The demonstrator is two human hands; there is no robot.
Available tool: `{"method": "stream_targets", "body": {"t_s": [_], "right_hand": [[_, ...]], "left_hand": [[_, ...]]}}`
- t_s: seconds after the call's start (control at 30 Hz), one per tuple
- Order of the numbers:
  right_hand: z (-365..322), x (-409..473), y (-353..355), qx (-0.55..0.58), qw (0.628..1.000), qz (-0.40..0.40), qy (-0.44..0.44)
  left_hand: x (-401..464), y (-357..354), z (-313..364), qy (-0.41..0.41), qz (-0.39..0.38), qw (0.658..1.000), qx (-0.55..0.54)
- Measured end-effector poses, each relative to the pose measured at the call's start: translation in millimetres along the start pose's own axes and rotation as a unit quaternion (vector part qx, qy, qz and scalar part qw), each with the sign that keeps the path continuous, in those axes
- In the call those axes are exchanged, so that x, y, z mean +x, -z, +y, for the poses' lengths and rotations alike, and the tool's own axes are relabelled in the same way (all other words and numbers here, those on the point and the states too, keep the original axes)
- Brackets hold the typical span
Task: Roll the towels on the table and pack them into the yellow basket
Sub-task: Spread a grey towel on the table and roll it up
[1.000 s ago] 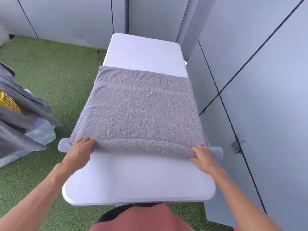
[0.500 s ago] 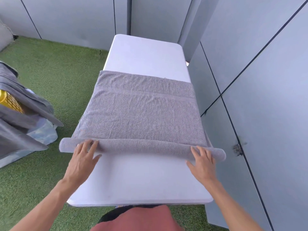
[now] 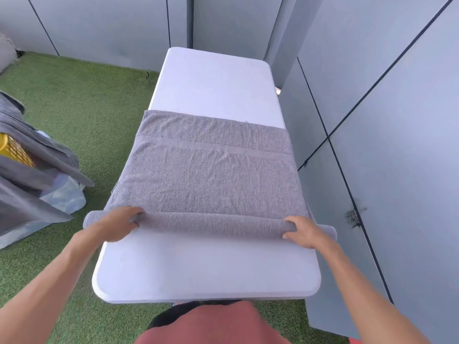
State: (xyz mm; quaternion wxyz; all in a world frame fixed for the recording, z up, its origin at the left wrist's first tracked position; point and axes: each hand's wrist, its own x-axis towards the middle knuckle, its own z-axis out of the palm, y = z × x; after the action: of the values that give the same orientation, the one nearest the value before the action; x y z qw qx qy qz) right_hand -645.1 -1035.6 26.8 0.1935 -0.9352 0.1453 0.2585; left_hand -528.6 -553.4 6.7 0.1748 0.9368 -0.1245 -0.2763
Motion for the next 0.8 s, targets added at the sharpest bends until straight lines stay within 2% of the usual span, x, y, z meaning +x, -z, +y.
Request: {"method": "stream_targets", "body": {"t_s": [0.03, 0.1, 0.17, 0.23, 0.37, 0.5, 0.6, 0.67, 0.73, 0.8], "right_hand": [[-2, 1, 0, 0.051, 0.998, 0.041, 0.001], [-10, 0, -3, 0.099, 0.980, 0.171, 0.016], [-14, -8, -15, 0.023, 0.963, 0.270, 0.011], [-13, -16, -32, -0.095, 0.950, 0.296, 0.004], [-15, -15, -47, -0.162, 0.964, 0.211, -0.004], [-23, -4, -36, -0.130, 0.974, 0.186, -0.015], [-18, -7, -28, -0.133, 0.982, 0.133, -0.005], [-15, -14, -14, -0.097, 0.993, 0.063, 0.006], [-11, -17, 1, -0.011, 1.000, -0.021, 0.000], [-8, -12, 8, 0.080, 0.996, -0.037, -0.021]], "left_hand": [[0, 2, 1, -0.007, 0.034, 0.999, -0.034], [-4, -1, 4, -0.033, 0.186, 0.981, -0.039], [-10, -14, 5, -0.061, 0.287, 0.956, 0.017], [-14, -31, 2, -0.095, 0.281, 0.954, 0.040], [-7, -40, -5, -0.099, 0.223, 0.967, 0.070], [7, -27, 2, -0.088, 0.231, 0.966, 0.076], [3, -20, 2, -0.063, 0.187, 0.977, 0.084], [0, -13, 0, -0.041, 0.111, 0.991, 0.062], [0, -3, -2, -0.022, 0.028, 0.999, 0.029], [2, 3, -2, -0.016, 0.021, 0.999, -0.030]]}}
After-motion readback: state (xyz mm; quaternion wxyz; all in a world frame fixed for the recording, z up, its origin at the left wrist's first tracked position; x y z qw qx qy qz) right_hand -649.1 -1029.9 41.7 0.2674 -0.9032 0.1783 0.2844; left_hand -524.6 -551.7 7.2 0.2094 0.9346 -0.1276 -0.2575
